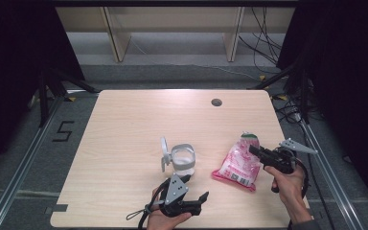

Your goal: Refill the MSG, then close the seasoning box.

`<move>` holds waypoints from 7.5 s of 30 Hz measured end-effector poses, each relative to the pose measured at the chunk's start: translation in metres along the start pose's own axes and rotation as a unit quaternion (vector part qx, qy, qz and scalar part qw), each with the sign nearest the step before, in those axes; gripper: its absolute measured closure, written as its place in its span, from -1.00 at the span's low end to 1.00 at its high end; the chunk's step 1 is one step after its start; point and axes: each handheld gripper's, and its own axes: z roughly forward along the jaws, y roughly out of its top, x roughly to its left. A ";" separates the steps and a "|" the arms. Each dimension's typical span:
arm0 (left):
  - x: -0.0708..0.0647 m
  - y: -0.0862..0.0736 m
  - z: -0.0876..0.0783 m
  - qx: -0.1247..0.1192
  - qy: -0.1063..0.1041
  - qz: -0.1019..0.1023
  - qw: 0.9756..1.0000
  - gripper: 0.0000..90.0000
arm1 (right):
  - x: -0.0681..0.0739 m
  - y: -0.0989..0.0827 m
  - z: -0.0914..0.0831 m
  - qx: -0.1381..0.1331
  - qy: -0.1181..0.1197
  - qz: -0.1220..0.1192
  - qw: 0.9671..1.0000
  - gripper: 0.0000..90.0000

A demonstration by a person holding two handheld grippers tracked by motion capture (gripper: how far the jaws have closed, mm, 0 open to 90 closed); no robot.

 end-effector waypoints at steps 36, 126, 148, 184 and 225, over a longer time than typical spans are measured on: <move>0.059 0.003 -0.068 0.007 0.091 -0.017 0.996 -0.36 | 0.026 -0.024 -0.028 0.014 -0.055 -0.016 0.998 -0.02; 0.096 0.044 -0.057 -0.023 0.076 0.079 0.994 0.97 | 0.054 -0.042 -0.038 0.028 -0.019 -0.063 0.997 -0.10; 0.091 0.047 -0.050 -0.032 0.069 0.079 0.994 0.98 | 0.055 -0.043 -0.037 0.026 -0.013 -0.071 0.997 -0.09; 0.086 0.031 -0.058 -0.050 0.011 0.045 0.998 0.21 | 0.058 -0.045 -0.034 0.035 -0.001 -0.072 0.997 -0.10; 0.082 -0.030 -0.086 -0.002 0.048 0.040 0.998 -0.44 | 0.077 -0.062 -0.038 0.096 0.030 -0.128 0.987 -0.21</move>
